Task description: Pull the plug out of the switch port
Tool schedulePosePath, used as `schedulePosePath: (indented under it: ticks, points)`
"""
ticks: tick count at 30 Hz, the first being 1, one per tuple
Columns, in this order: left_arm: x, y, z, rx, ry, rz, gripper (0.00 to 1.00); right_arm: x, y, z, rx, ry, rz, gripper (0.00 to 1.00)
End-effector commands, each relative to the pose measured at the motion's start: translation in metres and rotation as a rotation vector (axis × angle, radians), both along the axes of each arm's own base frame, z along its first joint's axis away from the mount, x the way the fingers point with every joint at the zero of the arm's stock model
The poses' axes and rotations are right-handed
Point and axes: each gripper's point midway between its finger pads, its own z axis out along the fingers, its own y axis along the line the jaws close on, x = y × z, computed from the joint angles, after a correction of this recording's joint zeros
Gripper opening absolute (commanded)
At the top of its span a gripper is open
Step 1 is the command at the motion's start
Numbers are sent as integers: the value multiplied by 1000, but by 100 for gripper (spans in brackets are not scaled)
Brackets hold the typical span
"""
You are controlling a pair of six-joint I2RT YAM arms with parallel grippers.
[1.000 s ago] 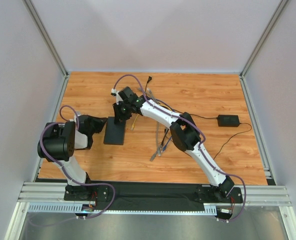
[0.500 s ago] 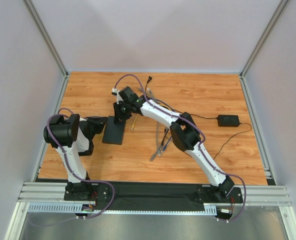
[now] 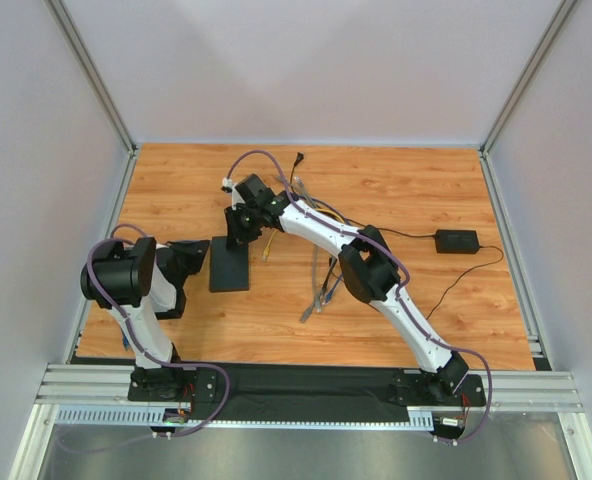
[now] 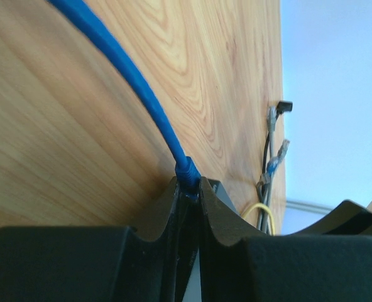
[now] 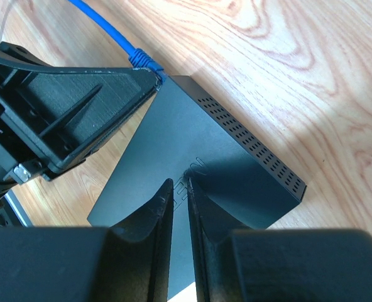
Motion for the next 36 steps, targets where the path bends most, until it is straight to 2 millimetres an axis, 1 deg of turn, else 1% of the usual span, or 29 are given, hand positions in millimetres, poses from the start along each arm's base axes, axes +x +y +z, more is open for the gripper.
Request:
schedulePosePath:
  ticks: [1,2,4,7,10,12,13,14,16,17,18,19,20,21,22,23,24,25,26,27,28,29,30,31,32,33,34,35,36]
  points:
    - [7,36,17,23,-110,141,0,-4,-56,-83,-274,90,-71,18]
    - [7,36,11,9,-111,140,0,-4,-56,-83,-273,91,-72,18]
    - [7,35,9,-12,-118,135,0,-3,-56,-82,-272,92,-78,18]
    - [2,38,5,21,-80,155,0,-3,-56,-83,-269,97,-84,18]
    - [1,38,11,64,-67,147,0,-4,-54,-83,-260,103,-81,18]
    - [3,39,22,80,-85,144,0,-2,-54,-82,-257,101,-81,18]
    - [5,42,35,105,-117,143,0,-3,-53,-83,-257,103,-80,18]
    - [6,40,37,117,-110,129,0,-3,-53,-83,-256,103,-76,18]
    - [8,33,49,145,-117,71,0,-2,-48,-77,-233,90,-55,19]
    - [10,26,61,205,-109,20,0,-2,-46,-73,-220,85,-47,20]
    - [10,22,69,241,-103,-2,0,-3,-47,-73,-217,83,-39,22]
    - [10,19,99,296,-154,-20,0,2,-42,-59,-182,55,-40,24]
    - [8,12,95,369,-60,-74,0,4,-41,-52,-153,52,-36,25]
    - [5,10,106,411,-53,-89,0,7,-36,-31,-67,59,-24,28]
    - [-4,5,116,434,-37,-115,0,10,-35,-19,-25,60,-23,29]
    - [-2,-2,137,444,-65,-151,0,14,-36,-7,7,55,-30,30]
    - [-5,-7,144,439,-57,-179,0,22,-42,18,60,37,-35,33]
    - [-9,-12,158,434,-38,-217,0,28,-49,30,77,28,-45,34]
    - [-13,-21,165,438,-45,-277,0,33,-55,45,99,16,-53,35]
    - [-20,-27,167,439,-24,-307,0,42,-75,69,125,-10,-84,37]
    - [-18,-41,189,442,-82,-363,0,46,-86,82,136,-25,-105,37]
    - [-22,-52,192,441,-76,-422,0,50,-103,88,124,-44,-143,38]
    - [-23,-63,201,460,-72,-486,0,53,-129,110,142,-94,-183,40]
    - [-23,-75,207,473,-88,-544,0,54,-145,115,132,-128,-200,41]
    - [-27,-93,213,464,-103,-640,0,60,-164,121,106,-159,-246,42]
    - [-25,-104,207,493,-85,-706,0,68,-194,145,108,-208,-299,43]
    - [-31,-134,222,498,-126,-805,0,66,-215,135,64,-201,-323,43]
    - [-32,-145,225,504,-128,-851,0,69,-235,135,32,-214,-366,43]
    - [-31,-160,215,496,-98,-904,0,74,-267,145,18,-235,-425,44]
